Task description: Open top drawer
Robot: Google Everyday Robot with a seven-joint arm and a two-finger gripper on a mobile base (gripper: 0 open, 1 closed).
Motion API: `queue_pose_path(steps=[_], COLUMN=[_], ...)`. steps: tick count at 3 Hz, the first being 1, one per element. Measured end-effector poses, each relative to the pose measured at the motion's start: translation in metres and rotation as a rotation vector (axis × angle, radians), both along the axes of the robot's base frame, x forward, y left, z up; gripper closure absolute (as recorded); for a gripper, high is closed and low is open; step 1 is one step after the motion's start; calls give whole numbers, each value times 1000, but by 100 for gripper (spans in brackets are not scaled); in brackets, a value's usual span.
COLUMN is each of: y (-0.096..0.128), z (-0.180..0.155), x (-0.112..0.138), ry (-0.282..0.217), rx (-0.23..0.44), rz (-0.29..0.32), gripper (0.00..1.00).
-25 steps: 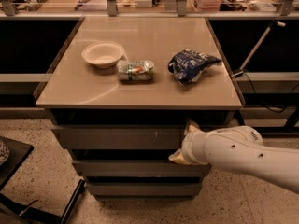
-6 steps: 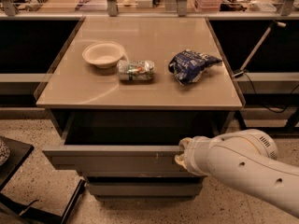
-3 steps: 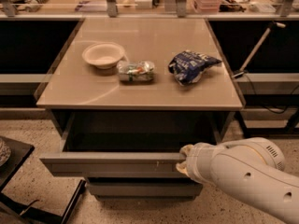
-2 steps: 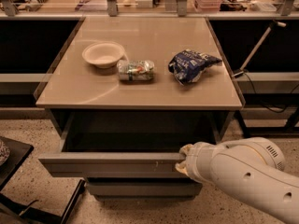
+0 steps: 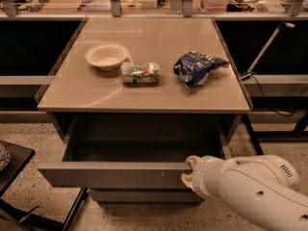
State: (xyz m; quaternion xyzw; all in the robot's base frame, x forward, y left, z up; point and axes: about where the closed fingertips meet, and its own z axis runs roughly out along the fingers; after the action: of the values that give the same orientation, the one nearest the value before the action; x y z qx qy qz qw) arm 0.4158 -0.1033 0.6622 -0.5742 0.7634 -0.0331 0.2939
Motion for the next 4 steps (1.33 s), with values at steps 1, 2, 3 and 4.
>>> queue_pose_path(steps=[1,2,3,4], y=[-2,-2,-2,-2], z=[1,3,-4,1], x=[-10,-10,-27,-28], ry=[3,3,3,2], rx=[-21,-21,-20,-20], rz=[3,3,-5,-5], gripper=[100,100,100,100])
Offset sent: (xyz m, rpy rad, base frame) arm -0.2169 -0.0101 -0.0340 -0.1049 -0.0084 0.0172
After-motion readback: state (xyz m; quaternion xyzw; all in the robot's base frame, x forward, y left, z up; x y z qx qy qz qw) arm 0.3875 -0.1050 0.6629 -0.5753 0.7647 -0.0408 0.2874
